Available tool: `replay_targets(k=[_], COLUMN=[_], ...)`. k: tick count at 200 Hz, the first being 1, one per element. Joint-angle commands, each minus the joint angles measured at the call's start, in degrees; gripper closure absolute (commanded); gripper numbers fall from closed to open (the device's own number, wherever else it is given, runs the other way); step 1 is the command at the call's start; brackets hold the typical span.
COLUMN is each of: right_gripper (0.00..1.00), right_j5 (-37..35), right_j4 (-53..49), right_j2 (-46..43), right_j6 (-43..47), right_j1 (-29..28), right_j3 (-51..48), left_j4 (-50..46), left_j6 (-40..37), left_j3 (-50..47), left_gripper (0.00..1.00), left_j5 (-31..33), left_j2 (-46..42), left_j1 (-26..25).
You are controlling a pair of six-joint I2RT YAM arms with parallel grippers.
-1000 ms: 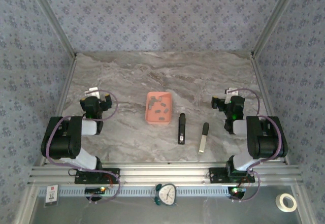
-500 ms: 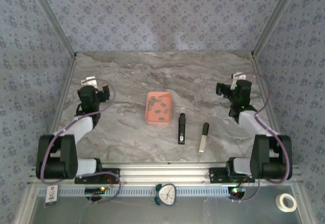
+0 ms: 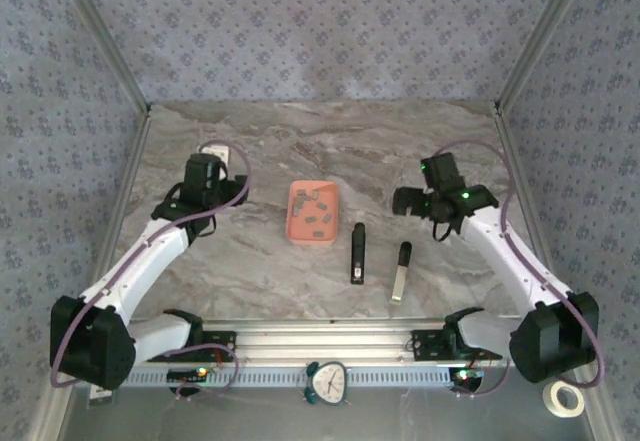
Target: Load the staples into the stapler
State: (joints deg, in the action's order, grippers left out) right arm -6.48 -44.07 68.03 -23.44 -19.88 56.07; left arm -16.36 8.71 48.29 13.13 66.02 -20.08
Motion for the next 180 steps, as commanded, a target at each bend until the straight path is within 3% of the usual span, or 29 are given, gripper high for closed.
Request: replay_targets(k=[1, 33, 180], right_gripper=[0.01, 0.17, 0.50], right_j5=[-2.85, 2.66, 6.82], right_j4=[-13.73, -10.74, -3.67], right_j2=[0.99, 2.59, 11.56], right_j6=[-10.20, -15.88, -19.49], right_j1=[-4.96, -7.45, -7.46], right_j3=[0.74, -3.25, -9.40], left_j4=[-5.62, -4.76, -3.06], left_j6=[4.14, 5.52, 7.11], left_j3=[1.44, 0.93, 1.71], left_gripper=[0.21, 0.21, 0.22], left_j5=[-0.34, -1.33, -3.15], left_j2=[0.93, 2.53, 7.43], left_j1=[-1.43, -2.55, -3.83])
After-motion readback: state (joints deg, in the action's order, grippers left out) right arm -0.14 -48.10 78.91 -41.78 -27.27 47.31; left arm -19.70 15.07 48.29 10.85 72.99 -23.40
